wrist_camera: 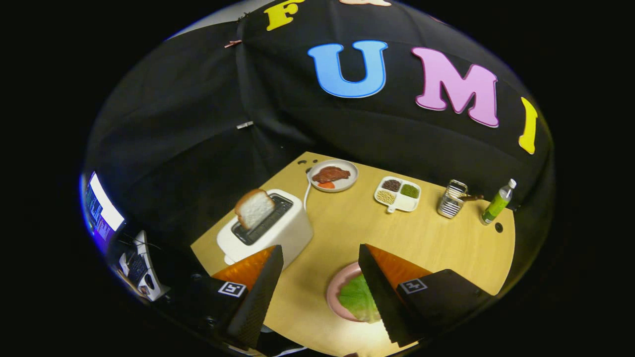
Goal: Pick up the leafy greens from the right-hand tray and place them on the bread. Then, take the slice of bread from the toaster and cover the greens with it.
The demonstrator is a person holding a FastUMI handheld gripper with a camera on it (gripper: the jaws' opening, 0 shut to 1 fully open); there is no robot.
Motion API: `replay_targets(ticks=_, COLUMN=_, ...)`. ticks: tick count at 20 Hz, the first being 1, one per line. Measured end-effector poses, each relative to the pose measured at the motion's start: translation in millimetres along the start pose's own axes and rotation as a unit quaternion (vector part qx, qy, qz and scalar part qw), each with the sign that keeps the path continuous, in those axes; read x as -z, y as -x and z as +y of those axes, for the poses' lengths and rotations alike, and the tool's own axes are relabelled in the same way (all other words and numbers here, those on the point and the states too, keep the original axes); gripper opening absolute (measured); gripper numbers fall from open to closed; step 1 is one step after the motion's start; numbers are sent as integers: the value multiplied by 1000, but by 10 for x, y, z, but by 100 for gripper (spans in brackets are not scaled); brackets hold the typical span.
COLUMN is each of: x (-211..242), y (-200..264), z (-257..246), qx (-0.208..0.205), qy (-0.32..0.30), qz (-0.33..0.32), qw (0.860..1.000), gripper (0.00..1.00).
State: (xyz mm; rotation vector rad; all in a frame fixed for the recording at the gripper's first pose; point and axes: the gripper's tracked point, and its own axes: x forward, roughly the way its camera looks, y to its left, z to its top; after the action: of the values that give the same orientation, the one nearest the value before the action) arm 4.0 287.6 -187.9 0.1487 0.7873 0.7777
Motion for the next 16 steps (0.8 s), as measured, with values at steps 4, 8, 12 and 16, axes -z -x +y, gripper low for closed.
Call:
replay_targets(ticks=4, x=-273, y=-341, z=649, qx=-40, qy=-11, qz=11, qw=999, gripper=96)
replay_targets(ticks=8, x=-365, y=-764, z=1047, qx=-39, qy=-16, qz=39, qw=998, gripper=96)
replay_targets(ticks=12, x=-346, y=-1221, z=1192, qx=-14, qy=-15, qz=63, qw=998, gripper=93)
replay_targets(ticks=16, x=-152, y=-1622, z=1221, qx=21, qy=-16, qz=93, qw=995, gripper=93)
